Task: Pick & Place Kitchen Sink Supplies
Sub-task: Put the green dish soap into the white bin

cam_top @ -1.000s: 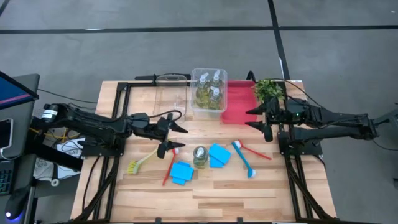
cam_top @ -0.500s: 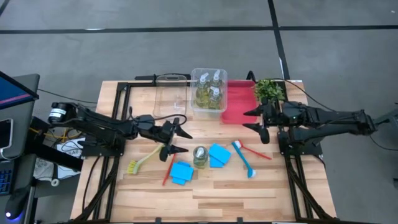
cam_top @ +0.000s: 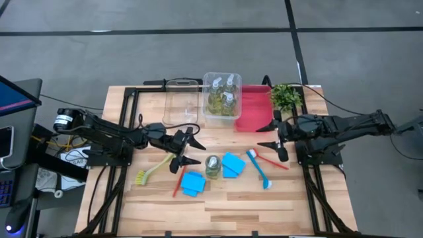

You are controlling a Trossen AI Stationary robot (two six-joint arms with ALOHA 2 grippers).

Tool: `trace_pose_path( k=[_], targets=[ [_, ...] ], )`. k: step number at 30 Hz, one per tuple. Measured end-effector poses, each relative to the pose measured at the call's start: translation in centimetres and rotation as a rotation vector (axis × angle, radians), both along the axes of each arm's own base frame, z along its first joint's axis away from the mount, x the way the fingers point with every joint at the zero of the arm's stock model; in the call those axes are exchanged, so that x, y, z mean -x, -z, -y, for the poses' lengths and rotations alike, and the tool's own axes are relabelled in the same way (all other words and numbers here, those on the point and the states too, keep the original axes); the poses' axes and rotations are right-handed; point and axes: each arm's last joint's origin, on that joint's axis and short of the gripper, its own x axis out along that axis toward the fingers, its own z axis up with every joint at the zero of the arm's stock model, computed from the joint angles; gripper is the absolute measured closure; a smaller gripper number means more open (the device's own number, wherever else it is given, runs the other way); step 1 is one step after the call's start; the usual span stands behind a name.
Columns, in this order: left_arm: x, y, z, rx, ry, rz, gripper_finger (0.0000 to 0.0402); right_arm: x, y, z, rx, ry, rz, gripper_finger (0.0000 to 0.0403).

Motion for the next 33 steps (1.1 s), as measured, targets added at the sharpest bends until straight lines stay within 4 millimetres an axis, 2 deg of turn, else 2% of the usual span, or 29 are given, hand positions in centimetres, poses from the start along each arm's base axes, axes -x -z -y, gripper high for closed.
trace_pose_path(
  k=[9, 18, 24, 33],
  targets=[
    [-0.1, -0.1, 0.0, 0.004, -0.045, 0.015, 0.0114, 0.1, 0.1, -0.8, 0.031, -0.070, -0.006, 0.0171],
    [-0.6, -0.8, 1.1, 0.003, -0.017, 0.034, 0.0114, 0.1, 0.0, -0.8, 0.029, -0.076, -0.003, 0.0171],
    [-2.5, 0.4, 1.3, -0.005, -0.024, -0.020, 0.0114, 0.1, 0.0, -0.8, 0.027, -0.076, -0.001, 0.0171],
    [-4.9, 0.5, 1.6, -0.027, -0.022, -0.022, 0.0114, 0.2, 0.0, -1.1, 0.027, -0.099, -0.001, 0.0171]
  ],
)
